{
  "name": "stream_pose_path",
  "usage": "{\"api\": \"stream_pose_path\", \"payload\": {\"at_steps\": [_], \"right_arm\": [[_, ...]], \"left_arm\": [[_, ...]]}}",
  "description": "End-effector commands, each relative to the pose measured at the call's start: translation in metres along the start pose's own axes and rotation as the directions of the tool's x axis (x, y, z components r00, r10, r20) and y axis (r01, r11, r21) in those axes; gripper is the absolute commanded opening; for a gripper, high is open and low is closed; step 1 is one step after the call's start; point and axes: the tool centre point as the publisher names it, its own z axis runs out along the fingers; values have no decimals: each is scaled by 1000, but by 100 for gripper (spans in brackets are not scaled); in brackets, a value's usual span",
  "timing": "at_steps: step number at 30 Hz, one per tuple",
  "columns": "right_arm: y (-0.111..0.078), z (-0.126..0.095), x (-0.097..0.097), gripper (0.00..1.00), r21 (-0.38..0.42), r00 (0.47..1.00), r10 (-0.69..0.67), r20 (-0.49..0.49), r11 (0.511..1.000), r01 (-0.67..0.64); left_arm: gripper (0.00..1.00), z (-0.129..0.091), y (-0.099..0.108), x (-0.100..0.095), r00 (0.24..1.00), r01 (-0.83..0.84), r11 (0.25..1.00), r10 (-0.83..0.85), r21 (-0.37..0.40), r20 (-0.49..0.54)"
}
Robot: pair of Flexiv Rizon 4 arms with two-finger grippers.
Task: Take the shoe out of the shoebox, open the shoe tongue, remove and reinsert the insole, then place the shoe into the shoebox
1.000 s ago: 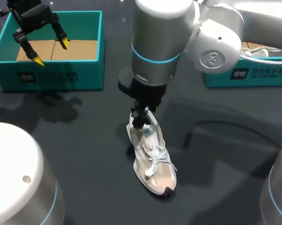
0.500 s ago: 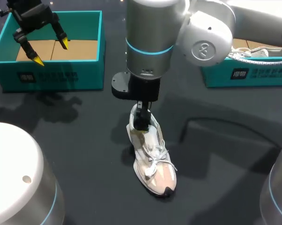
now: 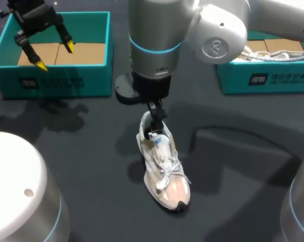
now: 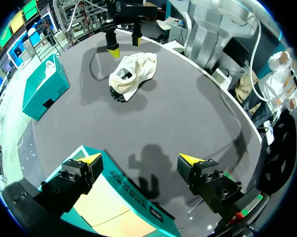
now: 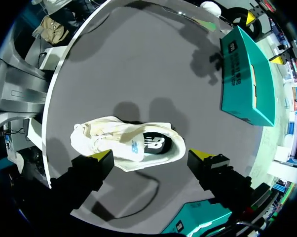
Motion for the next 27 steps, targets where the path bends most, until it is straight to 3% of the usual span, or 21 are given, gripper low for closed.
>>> {"api": "stream_pose_path", "payload": {"at_steps": [1,8,27], "right_arm": [[1,12,-10,100,41,1000,3,12,999,-3],[-5,32,-31,100,42,1000,-17,23,999,16],[-18,80,-54,100,3,994,-93,51,996,93]], "left_arm": [[100,-1,0,0,1000,0,1000,0,-1,-2],[100,-1,0,0,1000,0,1000,0,-1,-2],[100,-1,0,0,1000,0,1000,0,-1,-2]]}}
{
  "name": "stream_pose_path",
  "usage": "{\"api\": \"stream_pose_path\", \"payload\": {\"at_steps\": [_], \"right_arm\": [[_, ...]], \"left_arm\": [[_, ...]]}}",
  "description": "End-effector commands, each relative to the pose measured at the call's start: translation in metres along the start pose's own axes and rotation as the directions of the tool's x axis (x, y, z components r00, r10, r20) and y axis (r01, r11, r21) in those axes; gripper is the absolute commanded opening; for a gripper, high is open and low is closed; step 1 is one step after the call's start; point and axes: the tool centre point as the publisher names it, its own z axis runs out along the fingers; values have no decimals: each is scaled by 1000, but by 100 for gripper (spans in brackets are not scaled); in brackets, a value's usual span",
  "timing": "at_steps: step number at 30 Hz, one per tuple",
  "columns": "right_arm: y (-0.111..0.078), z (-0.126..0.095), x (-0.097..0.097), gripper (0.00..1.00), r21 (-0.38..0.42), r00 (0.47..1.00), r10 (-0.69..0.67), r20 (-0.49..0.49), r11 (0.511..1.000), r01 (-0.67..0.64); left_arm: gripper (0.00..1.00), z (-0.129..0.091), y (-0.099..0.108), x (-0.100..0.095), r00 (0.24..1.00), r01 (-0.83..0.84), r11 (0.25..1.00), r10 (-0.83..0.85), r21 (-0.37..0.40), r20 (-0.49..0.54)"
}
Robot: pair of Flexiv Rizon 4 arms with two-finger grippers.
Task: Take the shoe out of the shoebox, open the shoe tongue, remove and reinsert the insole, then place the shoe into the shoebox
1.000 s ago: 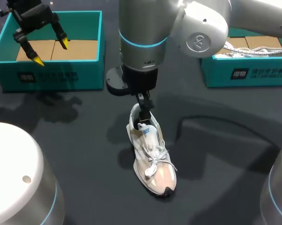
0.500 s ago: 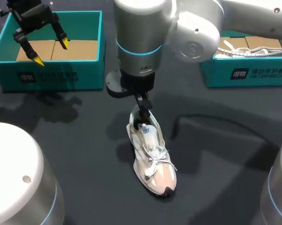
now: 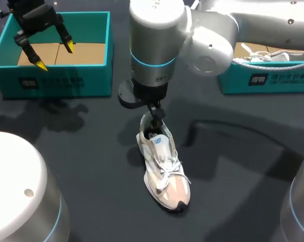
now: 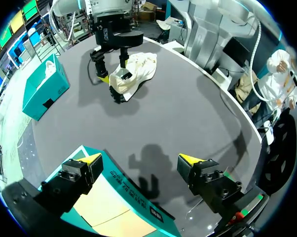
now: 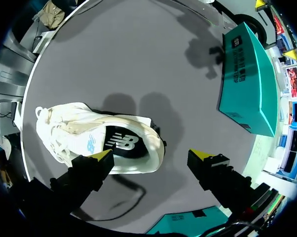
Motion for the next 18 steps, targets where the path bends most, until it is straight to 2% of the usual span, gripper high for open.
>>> {"api": "stream_pose_path", "payload": {"at_steps": [1,9,13,18], "right_arm": [[-3,15,-3,100,-18,1000,9,-12,1000,-10],[4,29,-8,94,1,999,15,-40,1000,-15],[5,40,-13,84,8,998,13,-61,1000,-13],[6,52,-16,78,7,997,13,-82,1000,-12]], "left_arm": [[100,-1,0,0,1000,0,1000,0,-1,-2],[100,-1,0,0,1000,0,1000,0,-1,-2],[100,-1,0,0,1000,0,1000,0,-1,-2],[100,-1,0,0,1000,0,1000,0,-1,-2]]}}
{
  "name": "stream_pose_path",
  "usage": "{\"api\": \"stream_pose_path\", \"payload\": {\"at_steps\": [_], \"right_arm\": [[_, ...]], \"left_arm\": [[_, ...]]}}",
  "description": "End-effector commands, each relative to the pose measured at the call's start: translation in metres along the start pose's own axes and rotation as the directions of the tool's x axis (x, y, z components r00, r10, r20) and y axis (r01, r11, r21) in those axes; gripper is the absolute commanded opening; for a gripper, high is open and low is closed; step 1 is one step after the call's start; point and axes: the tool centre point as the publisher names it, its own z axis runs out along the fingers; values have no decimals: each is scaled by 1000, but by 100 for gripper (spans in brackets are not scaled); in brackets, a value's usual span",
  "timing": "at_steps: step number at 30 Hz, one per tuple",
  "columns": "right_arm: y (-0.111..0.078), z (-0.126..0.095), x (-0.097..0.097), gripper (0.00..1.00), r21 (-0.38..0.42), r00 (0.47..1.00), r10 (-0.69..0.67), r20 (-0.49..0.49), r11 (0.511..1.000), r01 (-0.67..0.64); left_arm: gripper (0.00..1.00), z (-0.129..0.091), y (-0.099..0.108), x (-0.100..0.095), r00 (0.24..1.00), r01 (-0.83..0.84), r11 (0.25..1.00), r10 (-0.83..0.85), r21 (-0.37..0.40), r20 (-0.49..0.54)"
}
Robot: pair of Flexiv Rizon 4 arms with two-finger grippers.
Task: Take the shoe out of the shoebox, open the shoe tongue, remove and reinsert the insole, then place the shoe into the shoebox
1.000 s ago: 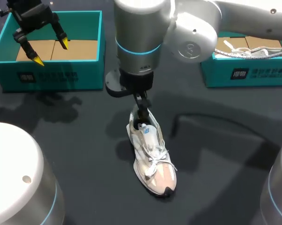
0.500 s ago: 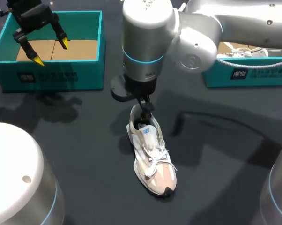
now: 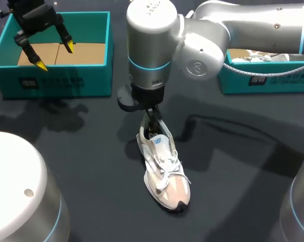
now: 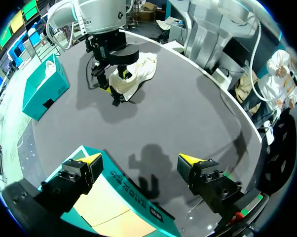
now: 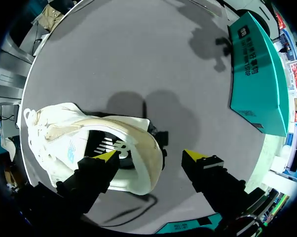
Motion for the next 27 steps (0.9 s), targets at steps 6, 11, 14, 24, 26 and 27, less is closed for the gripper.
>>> {"api": "stream_pose_path", "payload": {"at_steps": [6,11,14,24,26,27], "right_arm": [[5,27,-9,69,-18,999,-2,-45,1000,1],[2,34,-7,59,-30,998,7,-61,1000,-9],[0,36,-5,58,-32,998,12,-67,999,-15],[-1,41,-4,44,-35,997,19,-76,999,-22],[-1,41,-3,34,-34,997,21,-77,999,-23],[-1,41,-3,23,-36,997,23,-78,999,-26]], "left_arm": [[100,-1,0,0,1000,0,1000,0,-1,-2],[100,-1,0,0,1000,0,1000,0,-1,-2],[100,-1,0,0,1000,0,1000,0,-1,-2],[100,-1,0,0,1000,0,1000,0,-1,-2],[100,-1,0,0,1000,0,1000,0,-1,-2],[100,-1,0,0,1000,0,1000,0,-1,-2]]}}
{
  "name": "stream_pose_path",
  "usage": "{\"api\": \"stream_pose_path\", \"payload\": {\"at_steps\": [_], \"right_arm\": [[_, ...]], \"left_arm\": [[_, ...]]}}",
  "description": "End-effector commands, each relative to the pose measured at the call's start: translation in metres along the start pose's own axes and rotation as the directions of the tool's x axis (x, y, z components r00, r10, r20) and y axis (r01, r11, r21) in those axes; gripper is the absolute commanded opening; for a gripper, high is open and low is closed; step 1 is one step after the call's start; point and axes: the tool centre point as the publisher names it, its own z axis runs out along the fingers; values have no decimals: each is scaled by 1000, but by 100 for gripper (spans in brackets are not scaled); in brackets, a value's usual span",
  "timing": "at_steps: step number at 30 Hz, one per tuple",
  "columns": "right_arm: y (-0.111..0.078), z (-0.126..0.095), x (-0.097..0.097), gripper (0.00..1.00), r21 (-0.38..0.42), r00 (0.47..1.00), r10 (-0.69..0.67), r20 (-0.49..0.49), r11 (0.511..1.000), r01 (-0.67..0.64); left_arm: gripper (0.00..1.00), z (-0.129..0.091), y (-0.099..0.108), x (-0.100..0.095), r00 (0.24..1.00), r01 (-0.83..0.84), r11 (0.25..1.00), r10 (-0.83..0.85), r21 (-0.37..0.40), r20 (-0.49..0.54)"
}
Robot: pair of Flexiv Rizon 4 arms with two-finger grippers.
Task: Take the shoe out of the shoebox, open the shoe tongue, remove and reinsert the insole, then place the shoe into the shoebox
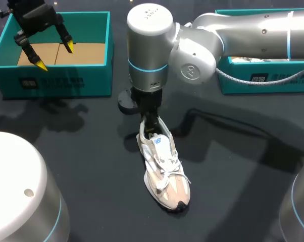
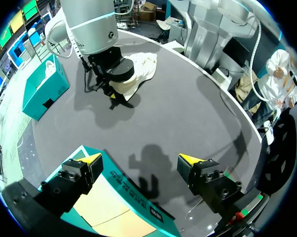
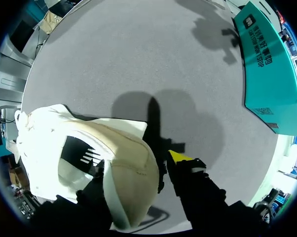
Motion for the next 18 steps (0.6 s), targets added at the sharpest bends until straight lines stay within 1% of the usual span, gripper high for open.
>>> {"api": "stream_pose_path", "payload": {"at_steps": [1,5,9,12,18], "right_arm": [[0,1,1,0,-5,1000,6,1,1000,-6],[0,-6,6,0,-6,1000,8,18,1000,-7],[-2,-19,9,0,-1,999,17,39,1000,-17],[-6,-34,13,0,5,998,31,63,999,-31],[-23,-75,18,0,28,993,50,109,998,-53]], "left_arm": [[100,-1,0,0,1000,0,1000,0,-1,-2],[100,-1,0,0,1000,0,1000,0,-1,-2],[100,-1,0,0,1000,0,1000,0,-1,-2],[100,-1,0,0,1000,0,1000,0,-1,-2],[100,-1,0,0,1000,0,1000,0,-1,-2]]}}
